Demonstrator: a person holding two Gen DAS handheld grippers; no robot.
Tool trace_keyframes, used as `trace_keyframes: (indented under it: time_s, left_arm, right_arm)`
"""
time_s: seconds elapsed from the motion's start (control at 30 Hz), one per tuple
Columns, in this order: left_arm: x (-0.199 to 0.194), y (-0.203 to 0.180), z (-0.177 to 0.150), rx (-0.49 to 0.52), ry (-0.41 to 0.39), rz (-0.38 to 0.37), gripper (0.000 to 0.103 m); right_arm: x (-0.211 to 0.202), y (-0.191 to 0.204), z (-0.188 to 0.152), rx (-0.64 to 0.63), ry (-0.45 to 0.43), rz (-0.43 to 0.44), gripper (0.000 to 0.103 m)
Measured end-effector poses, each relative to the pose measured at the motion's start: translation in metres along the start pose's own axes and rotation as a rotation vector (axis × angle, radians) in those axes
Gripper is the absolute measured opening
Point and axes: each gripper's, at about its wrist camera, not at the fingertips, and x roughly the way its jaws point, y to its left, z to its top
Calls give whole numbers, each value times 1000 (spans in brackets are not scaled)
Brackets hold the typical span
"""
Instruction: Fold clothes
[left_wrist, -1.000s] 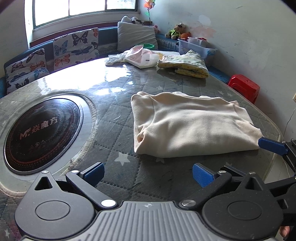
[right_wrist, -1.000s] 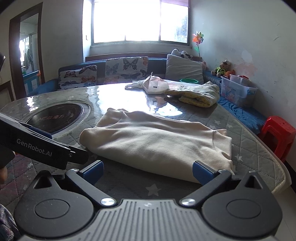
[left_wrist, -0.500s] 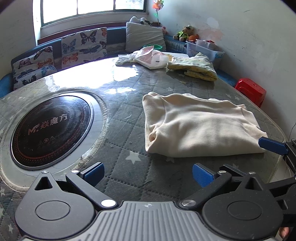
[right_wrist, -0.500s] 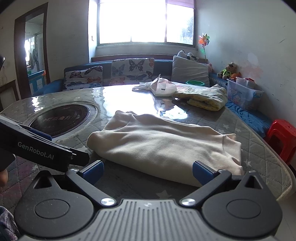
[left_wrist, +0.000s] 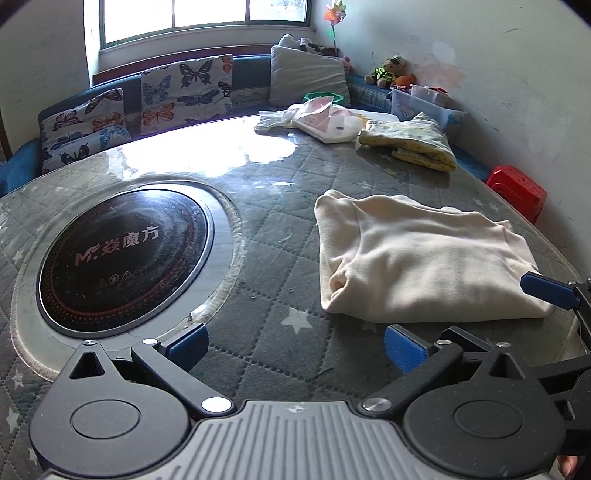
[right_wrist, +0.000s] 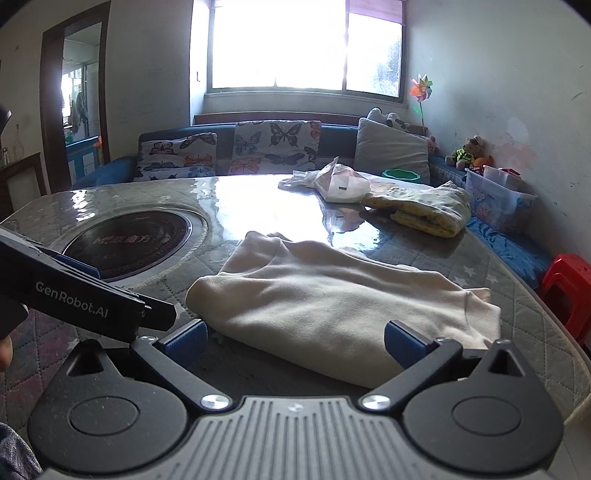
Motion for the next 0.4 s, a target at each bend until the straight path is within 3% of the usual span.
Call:
trace_keyframes:
  time_s: [0.4]
  left_arm:
    - [2, 3, -1, -8, -4, 8, 103]
  right_arm:
    - [2, 0, 2, 4, 2, 8, 103]
